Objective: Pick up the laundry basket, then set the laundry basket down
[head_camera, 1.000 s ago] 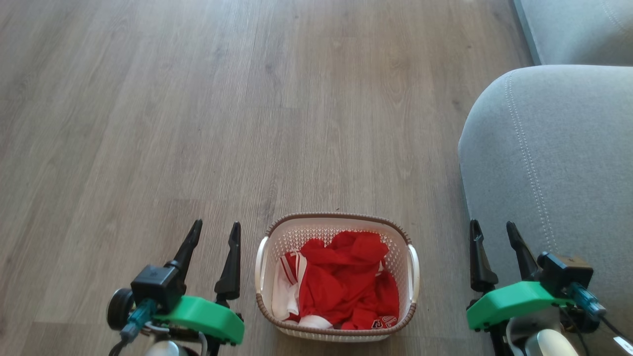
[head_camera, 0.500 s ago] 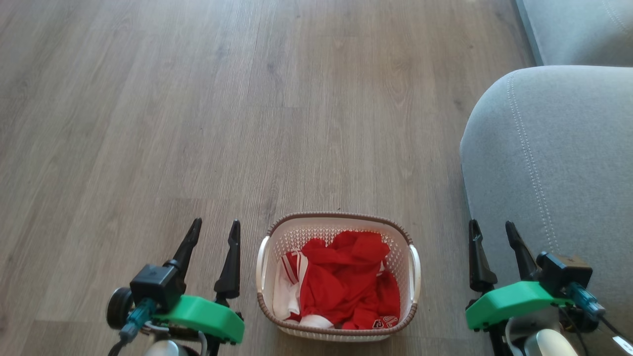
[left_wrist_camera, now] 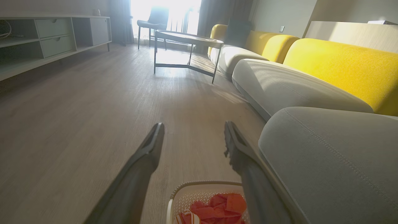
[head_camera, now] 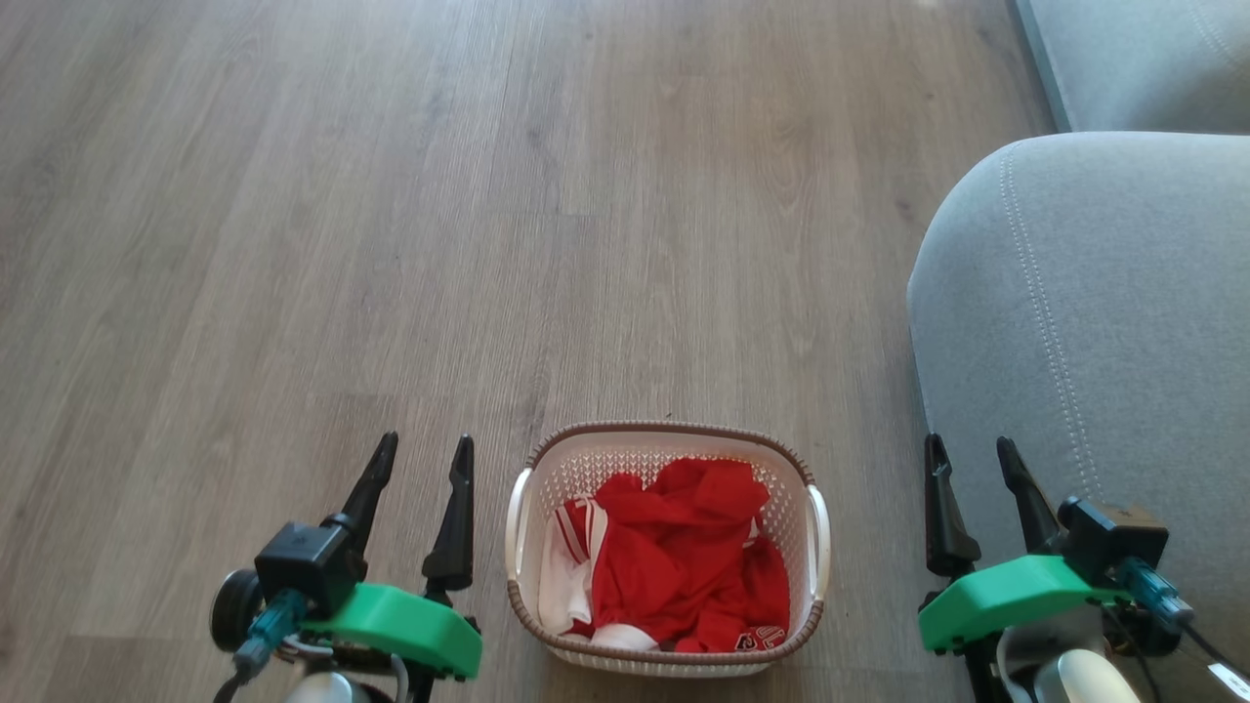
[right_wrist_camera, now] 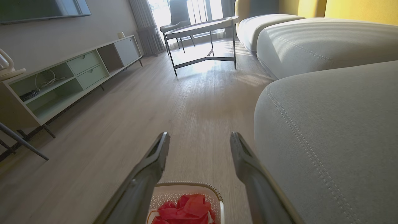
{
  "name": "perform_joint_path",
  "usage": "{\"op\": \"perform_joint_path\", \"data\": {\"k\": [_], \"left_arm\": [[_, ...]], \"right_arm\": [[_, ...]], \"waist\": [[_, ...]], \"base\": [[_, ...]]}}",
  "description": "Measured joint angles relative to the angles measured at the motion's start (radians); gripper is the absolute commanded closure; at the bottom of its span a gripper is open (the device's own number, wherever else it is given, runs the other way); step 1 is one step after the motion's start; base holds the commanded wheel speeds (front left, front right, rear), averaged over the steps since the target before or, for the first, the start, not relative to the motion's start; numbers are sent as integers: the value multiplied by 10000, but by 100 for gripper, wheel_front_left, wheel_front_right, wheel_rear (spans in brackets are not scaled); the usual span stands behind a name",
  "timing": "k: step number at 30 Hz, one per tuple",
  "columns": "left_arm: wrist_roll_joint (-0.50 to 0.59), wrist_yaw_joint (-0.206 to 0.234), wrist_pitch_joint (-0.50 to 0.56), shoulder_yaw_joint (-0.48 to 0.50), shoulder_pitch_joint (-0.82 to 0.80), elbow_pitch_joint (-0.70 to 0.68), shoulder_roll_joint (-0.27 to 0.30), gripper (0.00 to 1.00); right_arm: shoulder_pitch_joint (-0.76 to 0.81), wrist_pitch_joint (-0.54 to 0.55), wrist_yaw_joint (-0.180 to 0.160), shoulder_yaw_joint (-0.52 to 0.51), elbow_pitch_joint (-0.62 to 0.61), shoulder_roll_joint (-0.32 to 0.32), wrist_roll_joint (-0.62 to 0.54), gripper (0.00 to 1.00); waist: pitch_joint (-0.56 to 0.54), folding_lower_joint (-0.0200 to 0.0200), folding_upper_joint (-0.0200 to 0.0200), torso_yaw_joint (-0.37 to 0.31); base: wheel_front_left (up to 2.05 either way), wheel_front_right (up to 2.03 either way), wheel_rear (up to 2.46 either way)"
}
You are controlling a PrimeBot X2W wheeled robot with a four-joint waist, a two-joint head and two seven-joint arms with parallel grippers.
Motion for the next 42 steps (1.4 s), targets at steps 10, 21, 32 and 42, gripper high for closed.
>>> {"op": "perform_joint_path", "data": {"k": [10, 21, 32, 42], "left_arm": [[-63, 0, 0, 2, 0, 6, 0, 0], [-491, -2, 94, -65, 668, 974, 15, 100], [-1747, -13, 343, 31, 603, 1005, 38, 100], [-2867, -100, 546, 268, 409, 1064, 54, 100]], "right_arm": [[-1, 0, 0, 36, 17, 2, -2, 0], [446, 100, 0, 132, 968, 48, 263, 100], [405, 330, 0, 4, 963, 48, 1440, 100], [375, 550, -2, -130, 966, 44, 2495, 100]], "waist": [[8, 0, 0, -37], [27, 0, 0, -69], [27, 0, 0, -160], [27, 0, 0, -242]], "base": [[0, 0, 0], [0, 0, 0], [0, 0, 0], [0, 0, 0]]}}
